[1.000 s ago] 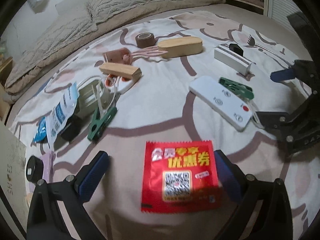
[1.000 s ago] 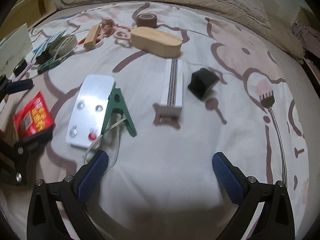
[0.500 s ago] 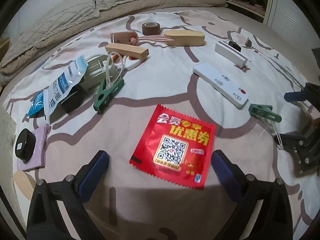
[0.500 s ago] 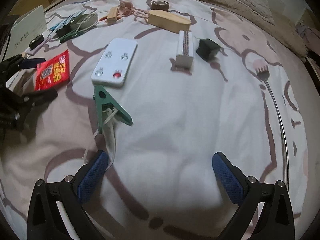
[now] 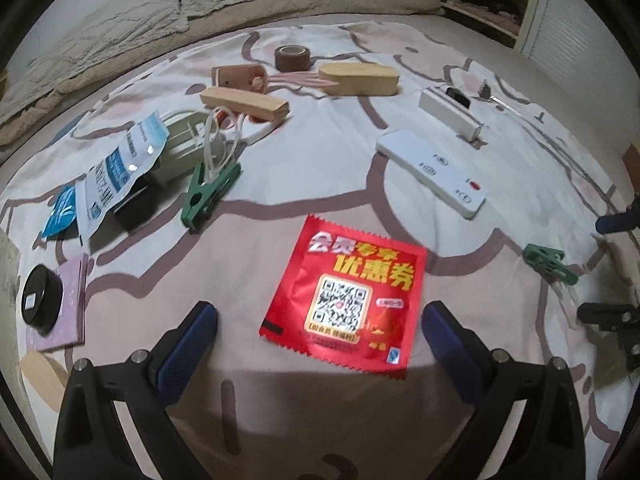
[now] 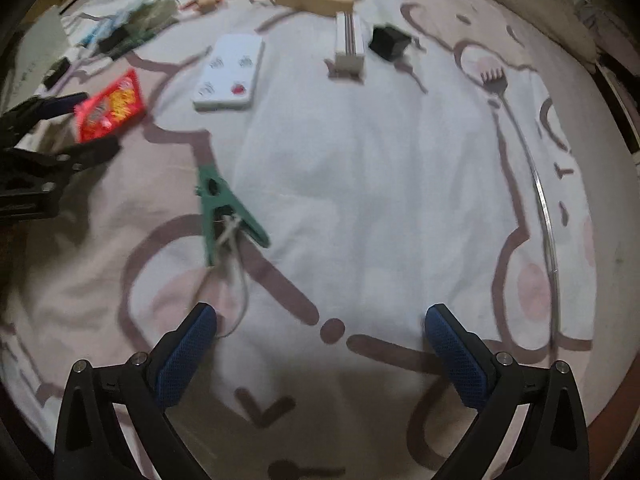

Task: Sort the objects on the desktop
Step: 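Position the right tool fingers around the green clothespin with white cable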

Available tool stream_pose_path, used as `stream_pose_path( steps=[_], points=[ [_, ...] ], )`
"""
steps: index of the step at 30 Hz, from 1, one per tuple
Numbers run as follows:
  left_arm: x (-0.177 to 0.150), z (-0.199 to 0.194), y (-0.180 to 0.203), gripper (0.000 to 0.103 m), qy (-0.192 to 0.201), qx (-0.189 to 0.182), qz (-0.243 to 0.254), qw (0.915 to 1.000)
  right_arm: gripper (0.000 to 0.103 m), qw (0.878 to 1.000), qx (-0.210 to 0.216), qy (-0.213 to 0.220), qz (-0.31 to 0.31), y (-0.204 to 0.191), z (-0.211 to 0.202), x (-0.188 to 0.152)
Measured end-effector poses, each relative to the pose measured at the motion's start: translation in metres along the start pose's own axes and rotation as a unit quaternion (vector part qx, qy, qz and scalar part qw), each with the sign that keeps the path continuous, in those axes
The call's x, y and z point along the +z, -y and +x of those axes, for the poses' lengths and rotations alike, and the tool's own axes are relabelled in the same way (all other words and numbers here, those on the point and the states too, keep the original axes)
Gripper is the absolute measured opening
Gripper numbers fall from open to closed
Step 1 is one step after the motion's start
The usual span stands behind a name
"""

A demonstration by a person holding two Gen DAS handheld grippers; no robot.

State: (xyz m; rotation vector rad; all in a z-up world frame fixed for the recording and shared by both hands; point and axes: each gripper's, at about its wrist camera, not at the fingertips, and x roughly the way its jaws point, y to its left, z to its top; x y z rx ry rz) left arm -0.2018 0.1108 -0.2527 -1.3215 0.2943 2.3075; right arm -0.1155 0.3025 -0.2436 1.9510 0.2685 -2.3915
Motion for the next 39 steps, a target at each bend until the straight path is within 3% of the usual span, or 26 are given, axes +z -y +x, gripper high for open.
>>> stream_pose_path(
  steps=[8, 14, 22, 26, 34, 39],
  points=[
    [0.013, 0.005, 0.006, 0.103, -0.004, -0.009, 0.018, 0.9998, 0.103, 0.997, -0.004, 0.063, 0.036, 0.010, -0.041, 0.008],
    [0.013, 0.012, 0.002, 0.103, -0.008, 0.001, 0.034, 0.9994, 0.103, 0.997, 0.032, 0.055, 0.036, -0.001, -0.026, 0.015],
    [0.008, 0.013, 0.004, 0.103, 0.002, 0.008, 0.036, 0.9993, 0.103, 0.995, 0.073, 0.056, -0.041, -0.049, 0.001, 0.014],
    [0.010, 0.016, 0.000, 0.103, -0.007, -0.004, 0.027, 0.9996, 0.103, 0.995, 0.079, 0.042, -0.040, -0.052, 0.017, 0.012],
    [0.013, 0.013, -0.001, 0.103, -0.006, -0.007, 0.014, 0.9999, 0.103, 0.993, 0.092, 0.053, -0.050, -0.053, 0.025, 0.009],
    [0.013, 0.007, -0.002, 0.102, -0.011, -0.050, 0.011, 0.9986, 0.103, 0.993, 0.088, 0.060, -0.055, -0.056, 0.025, 0.007]
  ],
)
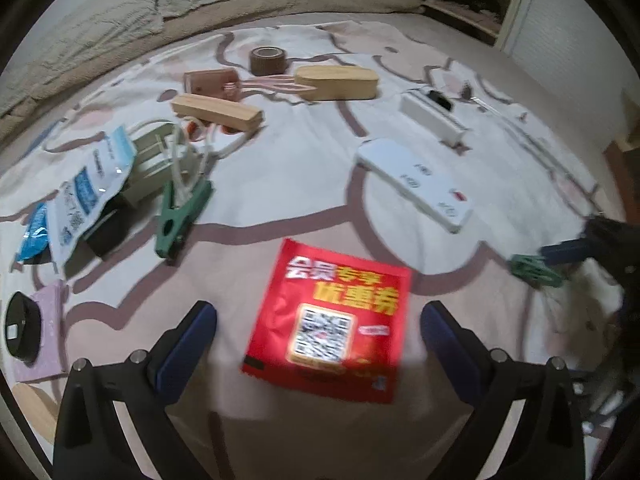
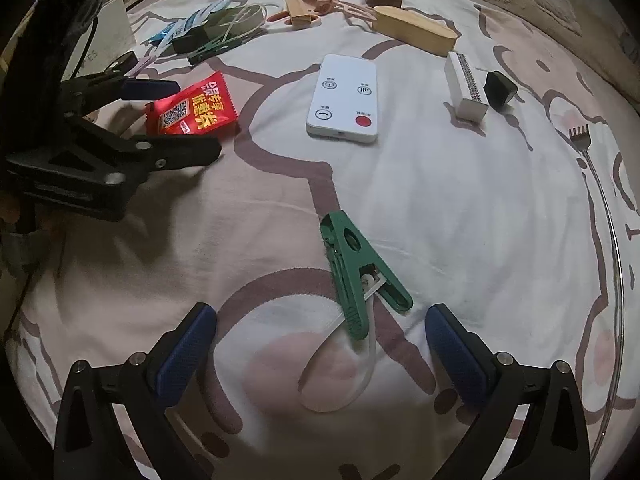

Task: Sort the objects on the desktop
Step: 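Position the right tool fingers around the green clothespin with white cable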

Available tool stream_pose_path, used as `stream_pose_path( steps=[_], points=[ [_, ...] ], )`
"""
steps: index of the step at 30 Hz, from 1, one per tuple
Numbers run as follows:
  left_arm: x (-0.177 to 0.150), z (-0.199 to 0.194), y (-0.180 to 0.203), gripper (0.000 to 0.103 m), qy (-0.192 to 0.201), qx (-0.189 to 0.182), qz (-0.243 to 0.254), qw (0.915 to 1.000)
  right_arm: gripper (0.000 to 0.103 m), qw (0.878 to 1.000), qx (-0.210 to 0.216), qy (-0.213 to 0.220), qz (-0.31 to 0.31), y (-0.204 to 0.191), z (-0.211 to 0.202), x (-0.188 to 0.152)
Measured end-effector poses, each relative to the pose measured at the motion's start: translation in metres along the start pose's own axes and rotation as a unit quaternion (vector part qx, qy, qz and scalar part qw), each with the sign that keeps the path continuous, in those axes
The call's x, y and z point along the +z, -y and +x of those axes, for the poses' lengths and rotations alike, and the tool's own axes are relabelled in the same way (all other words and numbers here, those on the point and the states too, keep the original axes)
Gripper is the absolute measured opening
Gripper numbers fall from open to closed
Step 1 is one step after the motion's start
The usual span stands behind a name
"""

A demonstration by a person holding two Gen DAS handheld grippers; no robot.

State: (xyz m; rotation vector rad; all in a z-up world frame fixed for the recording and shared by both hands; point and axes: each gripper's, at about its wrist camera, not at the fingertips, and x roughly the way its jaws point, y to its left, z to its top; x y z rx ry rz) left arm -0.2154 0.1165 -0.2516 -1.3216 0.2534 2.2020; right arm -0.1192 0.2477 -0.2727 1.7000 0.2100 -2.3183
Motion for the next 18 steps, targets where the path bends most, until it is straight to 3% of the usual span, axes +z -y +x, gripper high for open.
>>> stream_pose_path(
  steps=[6, 11, 15, 18],
  points=[
    [-0.003, -0.014, 0.002, 0.102, -0.007, -0.077, -0.028, 0.9966, 0.103, 1.000, -0.008, 0.014, 0.002, -0.005, 0.000, -0.004],
    [-0.008, -0.016, 0.027, 0.102, -0.031, -0.114, 0.019, 0.9928, 0.103, 1.000, -0.006, 0.008, 0.000, -0.007, 0.001, -0.002],
    [-0.011, -0.016, 0.039, 0.102, -0.034, -0.109, 0.039, 0.9927, 0.103, 1.000, -0.002, 0.009, -0.002, -0.008, 0.001, -0.002],
    [-0.009, -0.013, 0.035, 0.102, -0.026, -0.091, 0.019, 0.9954, 0.103, 1.000, 0.006, 0.011, 0.004, -0.006, 0.002, -0.003]
  ],
)
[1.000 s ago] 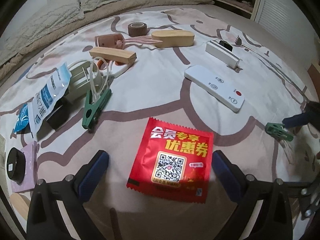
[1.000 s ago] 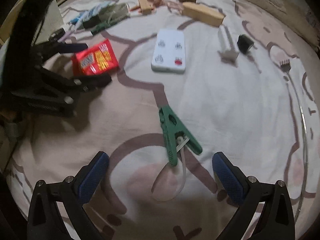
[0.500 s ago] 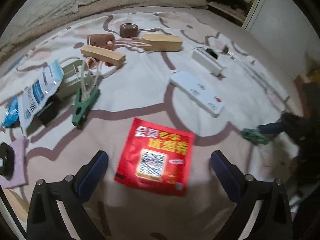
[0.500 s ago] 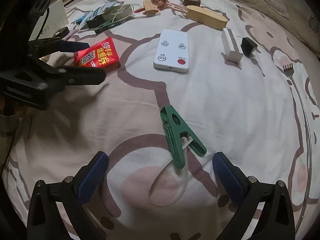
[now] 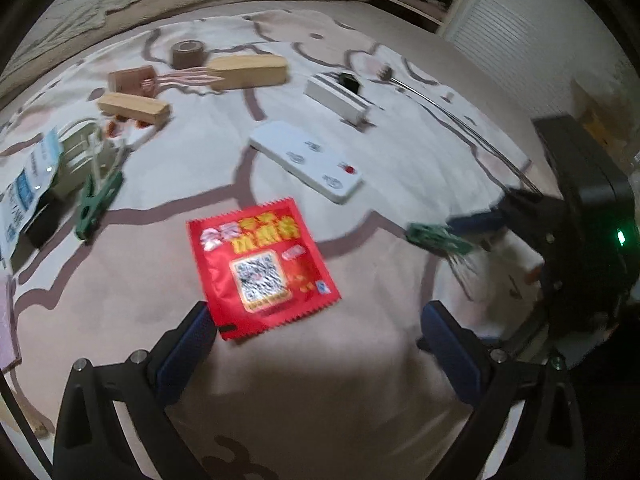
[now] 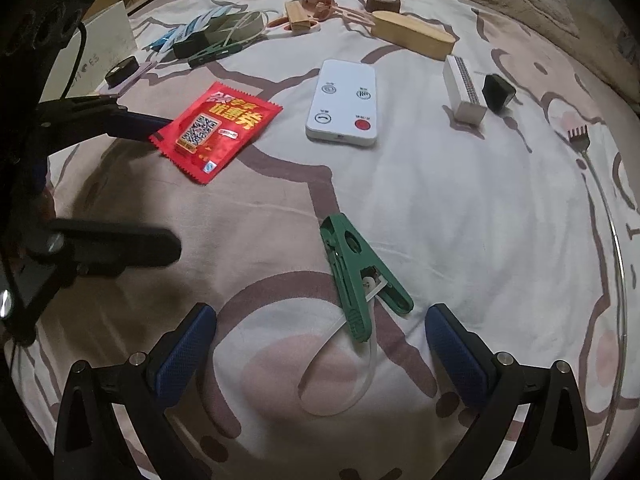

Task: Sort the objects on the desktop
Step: 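Position the right tool fingers around the green clothespin with white cable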

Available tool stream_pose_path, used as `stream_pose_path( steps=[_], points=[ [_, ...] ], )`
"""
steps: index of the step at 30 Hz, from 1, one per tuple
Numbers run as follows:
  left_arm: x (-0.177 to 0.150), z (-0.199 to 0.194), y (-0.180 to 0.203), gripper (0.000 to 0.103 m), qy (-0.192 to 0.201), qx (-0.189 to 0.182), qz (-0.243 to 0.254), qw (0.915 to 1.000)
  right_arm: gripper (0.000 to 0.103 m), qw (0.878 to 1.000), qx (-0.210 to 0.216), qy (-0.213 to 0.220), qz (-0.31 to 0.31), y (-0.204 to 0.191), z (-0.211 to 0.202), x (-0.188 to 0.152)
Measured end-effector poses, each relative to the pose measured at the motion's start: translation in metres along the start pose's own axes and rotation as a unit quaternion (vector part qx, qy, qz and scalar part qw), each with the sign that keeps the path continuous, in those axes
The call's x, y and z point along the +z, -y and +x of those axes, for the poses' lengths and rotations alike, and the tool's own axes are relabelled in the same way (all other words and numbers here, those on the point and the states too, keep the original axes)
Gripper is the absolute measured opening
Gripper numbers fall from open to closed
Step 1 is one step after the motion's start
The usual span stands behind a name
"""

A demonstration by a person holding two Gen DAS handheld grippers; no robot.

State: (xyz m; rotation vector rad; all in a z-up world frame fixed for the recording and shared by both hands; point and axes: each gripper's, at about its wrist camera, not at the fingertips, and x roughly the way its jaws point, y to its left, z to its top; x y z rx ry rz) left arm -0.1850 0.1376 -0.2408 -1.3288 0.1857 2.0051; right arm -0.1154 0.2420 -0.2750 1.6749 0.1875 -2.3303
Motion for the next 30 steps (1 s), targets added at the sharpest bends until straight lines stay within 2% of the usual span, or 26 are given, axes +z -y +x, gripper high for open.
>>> stream_pose_path(
  steps=[9, 15, 22, 25, 28, 30],
  points=[
    [0.012, 0.007, -0.010, 0.100, 0.019, 0.078, -0.076, 0.9939, 0.103, 1.000, 0.010, -0.019, 0.002, 0.009, 0.002, 0.010],
    [0.015, 0.012, -0.004, 0.090, 0.029, 0.124, -0.054, 0.9904, 0.103, 1.000, 0.022, -0.021, -0.003, 0.010, 0.000, 0.015],
    [0.020, 0.017, -0.003, 0.089, 0.026, 0.136, -0.057, 0.9887, 0.103, 0.999, 0.028, 0.007, -0.017, 0.013, -0.006, 0.014],
    [0.020, 0.018, -0.003, 0.089, 0.026, 0.137, -0.057, 0.9886, 0.095, 0.999, 0.027, 0.012, -0.021, 0.017, -0.006, 0.016],
    [0.019, 0.018, -0.003, 0.088, 0.028, 0.136, -0.054, 0.9888, 0.082, 0.999, 0.026, 0.022, -0.015, 0.023, -0.010, 0.015],
    [0.018, 0.018, -0.005, 0.085, 0.030, 0.135, -0.054, 0.9889, 0.074, 0.999, 0.026, 0.022, -0.010, 0.019, -0.003, 0.029]
  ],
)
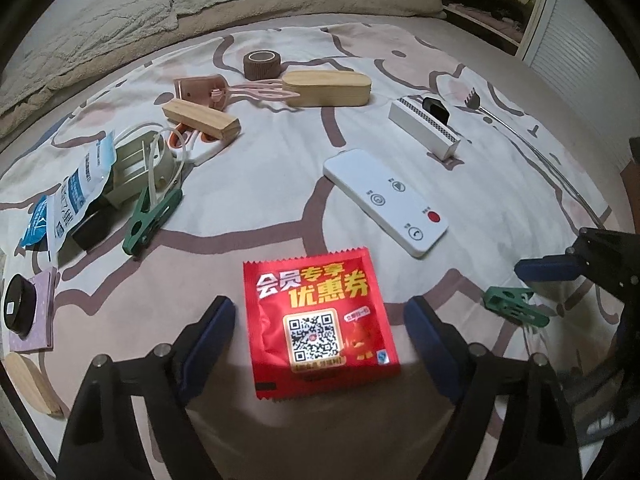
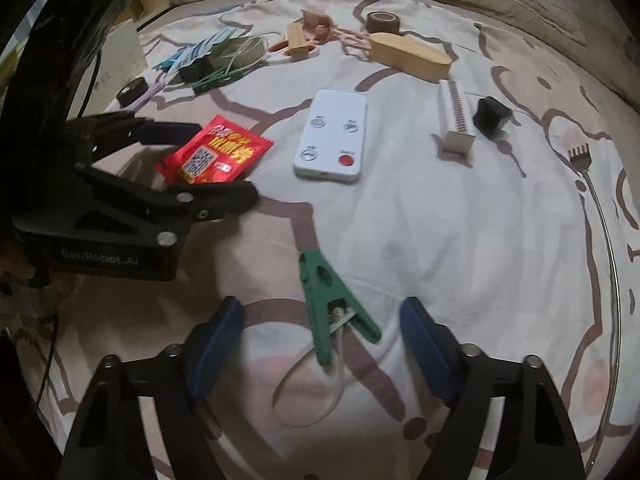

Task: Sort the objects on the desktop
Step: 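Position the right tool fingers around the green clothespin with white cable, then close the right tool on the green clothespin while the left tool grasps the red coupon packet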

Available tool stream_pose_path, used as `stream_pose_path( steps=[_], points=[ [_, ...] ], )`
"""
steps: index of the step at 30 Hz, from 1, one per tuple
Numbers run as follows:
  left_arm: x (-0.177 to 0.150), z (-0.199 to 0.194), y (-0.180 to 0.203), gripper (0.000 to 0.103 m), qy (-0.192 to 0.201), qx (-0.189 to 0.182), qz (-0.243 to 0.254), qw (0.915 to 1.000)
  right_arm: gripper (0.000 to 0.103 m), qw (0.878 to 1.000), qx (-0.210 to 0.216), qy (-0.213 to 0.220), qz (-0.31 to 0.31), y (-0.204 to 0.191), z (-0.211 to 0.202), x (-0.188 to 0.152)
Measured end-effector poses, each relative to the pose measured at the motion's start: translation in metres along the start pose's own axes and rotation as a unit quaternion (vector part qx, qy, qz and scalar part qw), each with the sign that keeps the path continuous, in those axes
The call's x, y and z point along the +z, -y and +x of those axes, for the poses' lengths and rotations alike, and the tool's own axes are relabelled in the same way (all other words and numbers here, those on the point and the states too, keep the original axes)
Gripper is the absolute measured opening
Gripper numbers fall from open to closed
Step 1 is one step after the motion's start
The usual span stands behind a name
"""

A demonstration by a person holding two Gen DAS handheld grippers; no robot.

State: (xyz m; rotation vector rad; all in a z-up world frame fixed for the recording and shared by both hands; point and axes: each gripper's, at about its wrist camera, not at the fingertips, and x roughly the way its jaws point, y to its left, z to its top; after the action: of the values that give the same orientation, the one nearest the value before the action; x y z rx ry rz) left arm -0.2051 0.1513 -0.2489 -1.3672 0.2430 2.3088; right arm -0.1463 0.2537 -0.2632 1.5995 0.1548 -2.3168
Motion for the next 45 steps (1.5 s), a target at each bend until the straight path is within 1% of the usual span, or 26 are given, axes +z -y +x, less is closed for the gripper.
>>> stream_pose_path(
  steps=[8, 11, 19, 22, 23, 24, 28, 31, 33, 39, 45],
  points=[
    [-0.003, -0.002, -0.002, 0.081, 0.004, -0.002, -0.002, 1.0000, 0.051, 1.000, 0.002, 0.003, 0.002, 0.011, -0.013, -0.010],
    [-0.004, -0.002, -0.003, 0.079, 0.005, -0.003, -0.003, 1.0000, 0.046, 1.000, -0.001, 0.000, 0.002, 0.011, -0.014, -0.010],
    [-0.005, -0.003, -0.004, 0.075, 0.000, 0.005, -0.020, 0.9998, 0.045, 1.000, -0.015, -0.006, 0.001, 0.007, -0.012, -0.010],
    [-0.005, -0.004, -0.006, 0.070, -0.002, 0.009, -0.029, 0.9995, 0.044, 1.000, -0.020, -0.006, -0.001, 0.006, -0.012, -0.009],
    [-0.005, -0.004, -0.006, 0.065, -0.003, 0.017, -0.032, 0.9993, 0.044, 1.000, -0.022, -0.006, -0.001, 0.006, -0.012, -0.010],
    [-0.005, -0.004, -0.006, 0.064, -0.005, 0.024, -0.035, 0.9991, 0.044, 1.000, -0.025, -0.006, -0.003, 0.005, -0.011, -0.009],
    [-0.005, -0.004, -0.006, 0.063, -0.008, 0.032, -0.048, 0.9983, 0.043, 0.999, -0.034, -0.004, -0.011, 0.002, -0.010, -0.010],
    [-0.006, -0.005, -0.007, 0.061, -0.006, 0.031, -0.050, 0.9983, 0.040, 0.999, -0.036, -0.002, -0.006, 0.002, -0.010, -0.009],
    [-0.006, -0.006, -0.008, 0.058, -0.004, 0.031, -0.052, 0.9982, 0.034, 0.999, -0.039, 0.000, -0.006, 0.002, -0.011, -0.009],
    [-0.006, -0.008, -0.010, 0.054, -0.001, 0.027, -0.051, 0.9983, 0.031, 0.999, -0.047, -0.006, -0.004, 0.000, -0.012, -0.005],
    [-0.006, -0.011, -0.014, 0.048, 0.001, 0.023, -0.057, 0.9981, 0.031, 0.999, -0.051, -0.001, 0.001, 0.000, -0.015, 0.000]
  ],
)
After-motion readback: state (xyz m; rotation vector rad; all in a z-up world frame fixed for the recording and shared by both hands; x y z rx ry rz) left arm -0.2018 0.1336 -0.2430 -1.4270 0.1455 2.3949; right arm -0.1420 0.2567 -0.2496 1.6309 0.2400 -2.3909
